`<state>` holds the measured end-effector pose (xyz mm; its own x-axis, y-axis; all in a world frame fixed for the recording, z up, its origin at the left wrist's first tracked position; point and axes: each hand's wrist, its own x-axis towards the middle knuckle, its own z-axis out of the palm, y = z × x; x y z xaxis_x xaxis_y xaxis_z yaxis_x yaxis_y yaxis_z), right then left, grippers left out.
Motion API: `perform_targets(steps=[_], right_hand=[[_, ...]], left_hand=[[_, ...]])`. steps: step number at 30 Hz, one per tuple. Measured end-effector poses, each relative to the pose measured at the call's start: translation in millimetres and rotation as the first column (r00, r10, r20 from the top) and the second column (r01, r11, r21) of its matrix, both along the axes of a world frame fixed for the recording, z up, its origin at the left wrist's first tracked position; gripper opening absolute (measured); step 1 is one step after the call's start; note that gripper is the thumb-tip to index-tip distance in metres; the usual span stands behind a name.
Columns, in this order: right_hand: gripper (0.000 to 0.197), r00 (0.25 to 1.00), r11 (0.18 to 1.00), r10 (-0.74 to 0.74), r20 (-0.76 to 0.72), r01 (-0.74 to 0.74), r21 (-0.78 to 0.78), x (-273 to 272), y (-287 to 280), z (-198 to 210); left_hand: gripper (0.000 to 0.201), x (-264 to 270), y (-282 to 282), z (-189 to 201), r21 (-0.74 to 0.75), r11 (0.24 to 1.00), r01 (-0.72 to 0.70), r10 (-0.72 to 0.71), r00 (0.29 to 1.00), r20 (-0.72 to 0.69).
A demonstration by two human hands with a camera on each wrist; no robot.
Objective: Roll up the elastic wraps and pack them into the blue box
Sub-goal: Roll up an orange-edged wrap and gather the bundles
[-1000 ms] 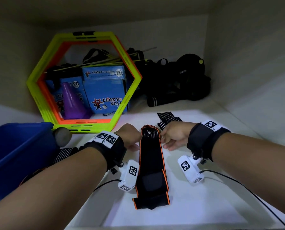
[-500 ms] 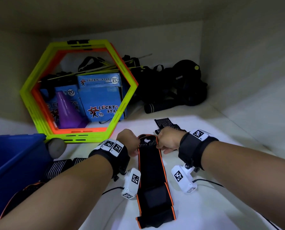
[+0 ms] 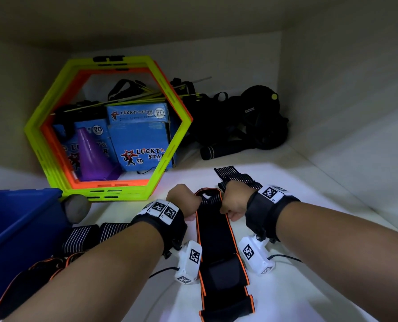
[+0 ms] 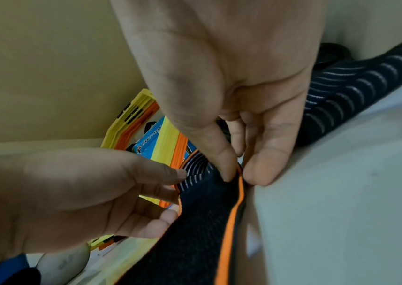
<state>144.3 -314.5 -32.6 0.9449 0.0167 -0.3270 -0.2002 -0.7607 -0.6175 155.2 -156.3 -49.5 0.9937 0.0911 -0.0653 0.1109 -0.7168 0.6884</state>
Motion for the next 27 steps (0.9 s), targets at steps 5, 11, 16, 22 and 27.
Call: perform_targets(steps=[5, 11, 16, 22, 27], right_hand=[[0.016, 0.997, 0.998, 0.02, -0.081, -0.024, -0.05, -2.0, 1.7, 1.8], [0.017, 0.99, 1.0, -0.003, -0.144, 0.002, -0.007, -6.7, 0.0, 3.0], [0.015, 0.967, 0.999, 0.049, -0.25, -0.048, 0.01, -27.3, -9.1, 4.5], [0.01, 0.971, 0.993, 0.118, -0.206, -0.116, 0.022, -50.4, -3.4, 5.7], [0.003, 0.97, 0.993, 0.12, -0.212, -0.116, 0.031, -74.0, -3.7, 9.6]], left_hand=[[0.015, -8.9, -2.7, 12.9, -0.029, 0.999, -0.013, 0.011, 0.996, -0.087], [0.007, -19.4, -0.3, 22.2, -0.153, 0.987, -0.048, 0.017, 0.98, -0.199], [0.017, -40.9, 5.1, 25.5, -0.162, 0.987, -0.018, -0.031, 0.955, -0.296], [0.031, -63.0, 5.5, 28.5, -0.207, 0.978, -0.027, -0.047, 0.937, -0.347], [0.022, -78.9, 6.9, 27.7, -0.219, 0.976, -0.013, -0.076, 0.917, -0.391]])
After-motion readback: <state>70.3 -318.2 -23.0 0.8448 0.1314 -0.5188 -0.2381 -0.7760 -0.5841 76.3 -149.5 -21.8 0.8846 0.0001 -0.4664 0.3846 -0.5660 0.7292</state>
